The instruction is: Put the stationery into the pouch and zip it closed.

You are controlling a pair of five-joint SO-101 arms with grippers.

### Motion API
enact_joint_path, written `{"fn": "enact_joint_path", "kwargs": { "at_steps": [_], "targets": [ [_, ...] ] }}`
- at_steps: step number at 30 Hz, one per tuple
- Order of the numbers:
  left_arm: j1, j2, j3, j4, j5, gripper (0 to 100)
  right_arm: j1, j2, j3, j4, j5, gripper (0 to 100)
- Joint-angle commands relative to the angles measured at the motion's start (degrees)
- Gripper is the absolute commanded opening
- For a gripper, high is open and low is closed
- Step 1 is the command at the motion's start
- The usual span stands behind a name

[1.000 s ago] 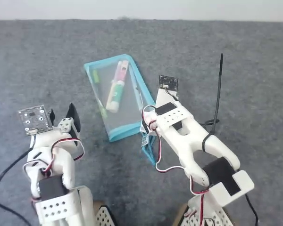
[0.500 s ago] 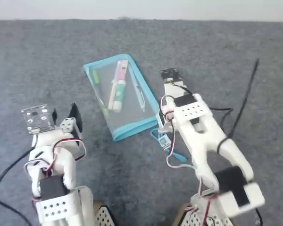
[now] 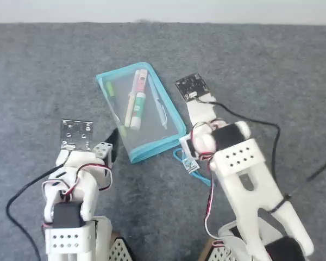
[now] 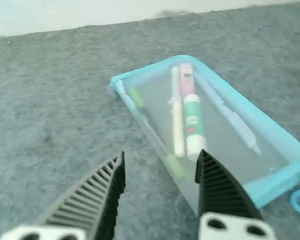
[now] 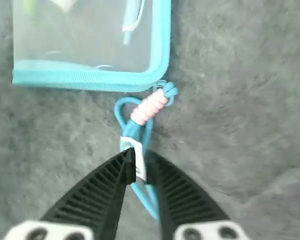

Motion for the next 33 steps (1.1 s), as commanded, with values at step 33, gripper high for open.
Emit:
{"fn": "enact_joint_path", "kwargs": {
  "at_steps": [33],
  "targets": [
    [-4.0,-0.1,-0.3,-2.0,2.3,22,-0.4,38.1,-14.1,-15.3,-12.7,21.0]
  ]
}}
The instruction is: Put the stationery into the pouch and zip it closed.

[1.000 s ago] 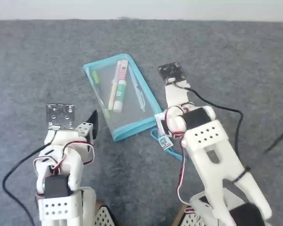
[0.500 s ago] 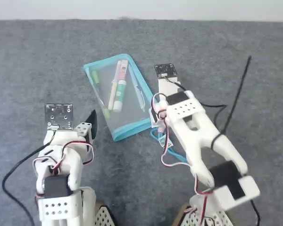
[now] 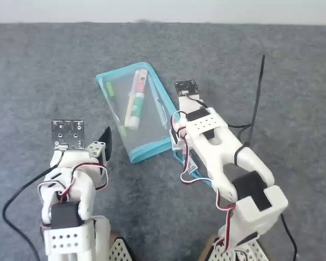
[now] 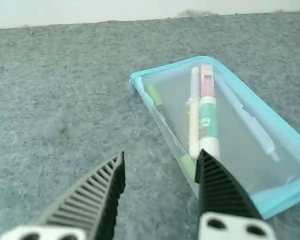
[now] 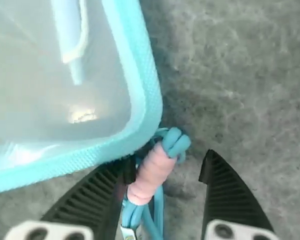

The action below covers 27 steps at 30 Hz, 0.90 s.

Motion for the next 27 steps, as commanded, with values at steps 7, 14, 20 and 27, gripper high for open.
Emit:
{"fn": "enact_joint_path", "kwargs": {
  "at_steps": [7,14,20,27],
  "targets": [
    [-0.3,-0.1,-0.4,-1.9,1.3,22,0.2,-0.5,-2.9,-0.6,-0.5,1.1],
    [3.9,0.3,-0.4,-4.5,1.3,22,1.7,-4.4,-6.8,8.8,2.4,1.6],
    [4.8,0.3,-0.3,-4.0,1.0,22,1.3,-16.8,-5.9,14.8,8.8,0.6],
    [5.1,-0.1,-0.2,-1.1,1.1,22,1.4,-32.4,-1.8,15.9,15.8,0.6]
  ]
}}
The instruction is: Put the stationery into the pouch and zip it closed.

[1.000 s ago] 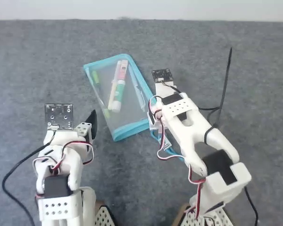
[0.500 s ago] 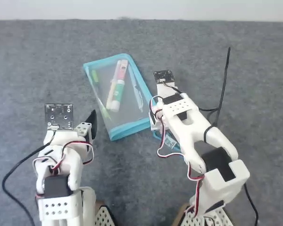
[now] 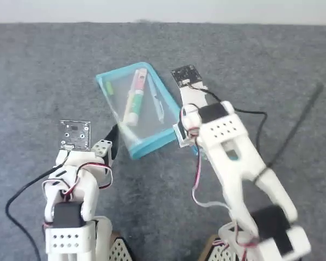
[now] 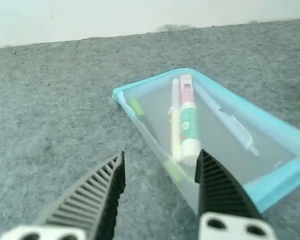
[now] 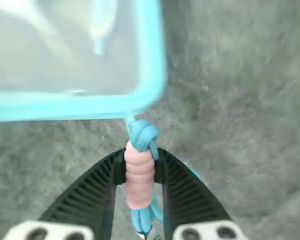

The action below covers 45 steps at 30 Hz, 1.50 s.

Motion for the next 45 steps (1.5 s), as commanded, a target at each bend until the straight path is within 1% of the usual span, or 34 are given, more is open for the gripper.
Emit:
{"fn": "enact_joint_path", "kwargs": {
  "at_steps": [1,3,7,10,13,15,19,22,25,29,31,34,37,45],
  "targets": [
    [0.6,-0.1,-0.2,1.4,1.0,22,0.3,-10.2,-0.4,0.8,2.7,0.6],
    [0.4,-0.1,-0.3,1.3,1.0,22,0.3,-12.3,-1.1,2.2,2.8,0.6],
    [-3.2,0.4,-2.4,1.5,0.8,23,0.2,-13.6,-2.6,5.6,2.8,0.6],
    [-4.2,0.4,-5.8,5.5,-0.9,27,-1.5,-13.8,-2.5,5.9,2.8,0.6],
    [-4.1,0.0,-7.6,8.4,-2.1,28,-3.6,-13.8,-2.7,6.0,2.8,0.6],
    [-2.9,-0.1,-7.4,9.0,-4.3,28,-4.6,-13.8,-3.9,6.2,2.6,0.6],
    [2.3,-0.1,-6.5,10.5,-7.4,28,-5.1,-13.8,-7.9,8.4,2.5,0.6],
    [4.5,-0.1,-6.5,11.9,-8.4,28,-5.0,-13.3,-11.5,8.9,2.5,0.6],
    [4.4,-0.2,-6.5,11.9,-9.5,31,-5.0,-13.3,-13.3,10.2,2.5,0.6],
    [4.3,-0.2,-6.5,11.4,-9.3,31,-5.2,-14.1,-13.5,11.5,2.4,0.6],
    [2.0,0.0,-6.4,9.9,-9.1,31,-5.2,-14.9,-13.3,12.3,2.3,0.6],
    [-2.2,0.3,-3.0,4.5,-8.8,31,-5.2,-17.4,-13.3,14.0,2.4,0.6],
    [-2.5,0.4,-0.3,1.9,-9.8,31,-5.2,-20.4,-13.2,14.3,2.7,0.6],
    [-2.5,0.3,0.0,1.7,-10.0,31,-5.4,-21.9,-9.7,14.1,3.9,0.6]
  ]
}}
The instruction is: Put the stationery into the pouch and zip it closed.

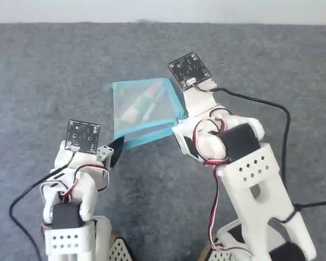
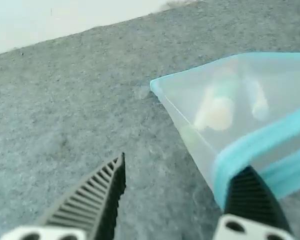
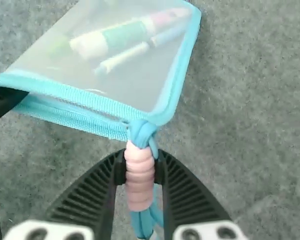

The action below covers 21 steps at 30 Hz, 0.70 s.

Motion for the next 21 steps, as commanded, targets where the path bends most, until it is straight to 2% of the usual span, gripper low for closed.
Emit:
{"fn": "enact_joint_path", "kwargs": {
  "at_steps": [1,5,10,18,21],
  "targets": [
    [-0.3,0.7,-0.3,-1.8,-0.8,31,-1.4,-3.5,0.2,0.1,2.5,0.6],
    [-0.3,0.7,1.8,-5.2,2.5,31,-6.4,-3.9,2.7,0.5,4.1,0.6],
    [-0.3,0.7,6.6,-11.6,2.7,30,-9.5,-4.0,3.7,0.7,5.2,0.7],
    [-0.3,0.4,6.5,-12.2,2.9,14,-9.5,-4.0,7.8,-1.6,5.5,0.9],
    [-0.6,0.3,6.1,-12.3,6.7,4,-9.5,-4.0,11.2,-4.0,8.4,2.1]
  ]
}}
